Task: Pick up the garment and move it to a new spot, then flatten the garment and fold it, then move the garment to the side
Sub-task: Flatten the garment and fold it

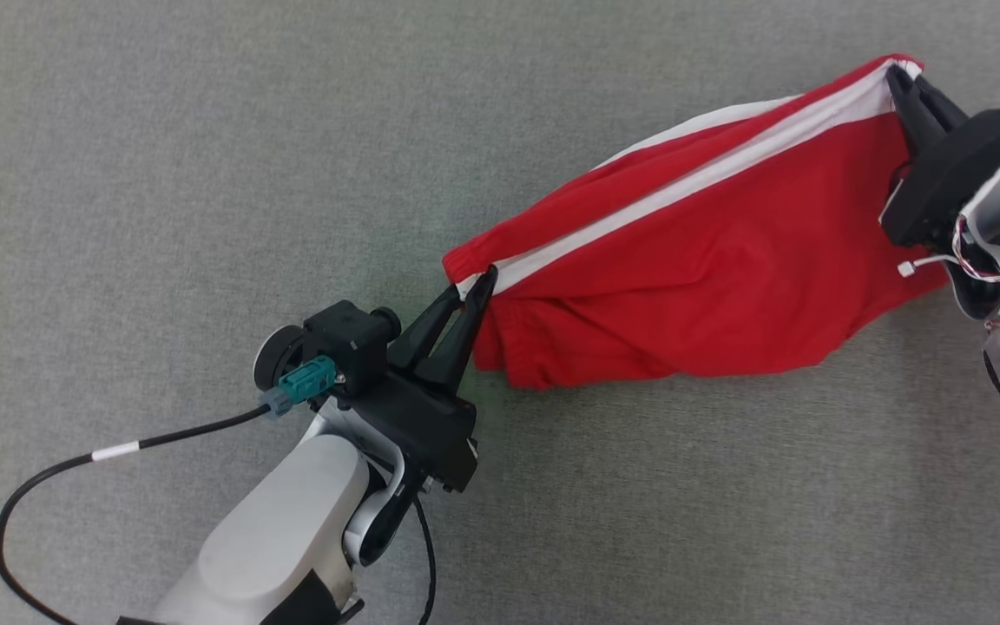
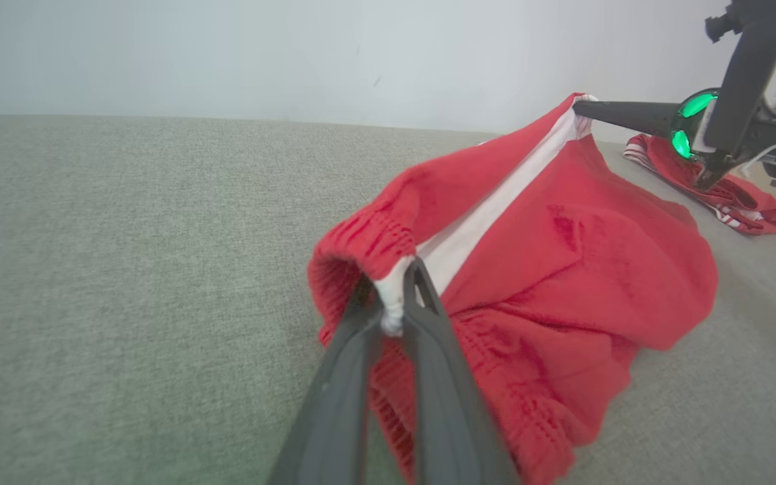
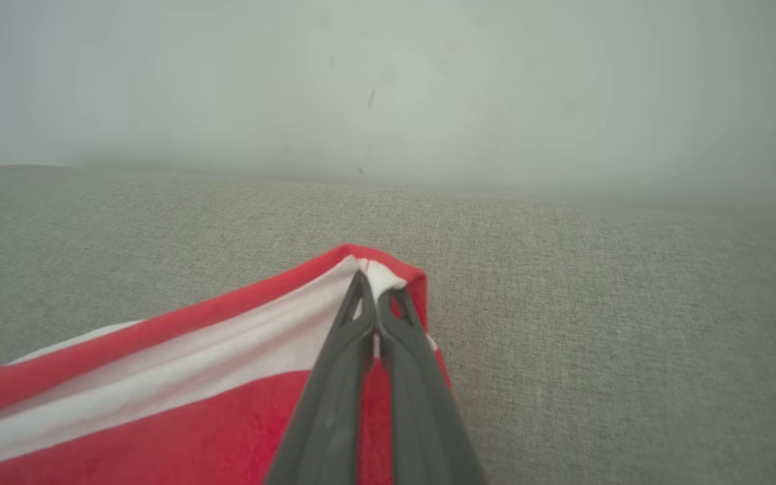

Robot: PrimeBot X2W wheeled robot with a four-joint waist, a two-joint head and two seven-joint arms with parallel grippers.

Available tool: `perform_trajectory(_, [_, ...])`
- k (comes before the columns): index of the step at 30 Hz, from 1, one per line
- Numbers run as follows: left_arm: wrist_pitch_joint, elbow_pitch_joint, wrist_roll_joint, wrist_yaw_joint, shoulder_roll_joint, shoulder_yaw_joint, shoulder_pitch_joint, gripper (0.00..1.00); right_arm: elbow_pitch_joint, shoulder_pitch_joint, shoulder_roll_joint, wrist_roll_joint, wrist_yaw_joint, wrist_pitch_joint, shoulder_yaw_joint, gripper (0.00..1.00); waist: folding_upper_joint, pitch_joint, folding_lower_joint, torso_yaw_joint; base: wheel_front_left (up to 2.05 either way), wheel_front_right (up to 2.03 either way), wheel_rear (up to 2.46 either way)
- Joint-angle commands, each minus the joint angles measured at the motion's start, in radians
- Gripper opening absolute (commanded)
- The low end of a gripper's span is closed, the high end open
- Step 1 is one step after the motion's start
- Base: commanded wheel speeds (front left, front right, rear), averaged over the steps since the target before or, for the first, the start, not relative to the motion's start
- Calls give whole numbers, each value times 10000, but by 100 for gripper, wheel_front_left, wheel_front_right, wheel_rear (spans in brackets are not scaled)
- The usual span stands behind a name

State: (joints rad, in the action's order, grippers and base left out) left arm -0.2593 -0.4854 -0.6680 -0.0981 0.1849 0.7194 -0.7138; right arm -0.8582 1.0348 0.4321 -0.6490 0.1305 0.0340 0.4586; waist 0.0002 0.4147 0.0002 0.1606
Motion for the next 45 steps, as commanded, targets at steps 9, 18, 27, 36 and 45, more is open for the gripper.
perform_trajectory(9, [-62,-82,513,170,-170,-477,70,100,-770,428,-170,-227,0,-913,878,100,-2,-141,-2,17,0,0,0])
perform_trajectory(18, [-57,1584,1540,700,-99,-2109,1799,100,-413,-465,584,-883,0,-1647,2041,100,-2,-1097,-2,-8,0,0,0])
perform_trajectory(27, [-60,3917,3099,1101,-408,-4703,4206,100,-405,-1484,1004,-1715,0,-1735,2613,100,-2,-1652,-2,-33,0,0,0])
perform_trajectory(36, [-59,4155,4134,940,-874,-6058,5719,100,-1092,-1786,901,-2210,0,-1299,2801,100,-2,-1803,-2,131,0,0,0])
perform_trajectory(45, [-60,3877,4495,543,-1203,-6316,5966,100,-1937,-1647,765,-2490,0,-717,2894,100,-2,-1628,-2,454,0,0,0])
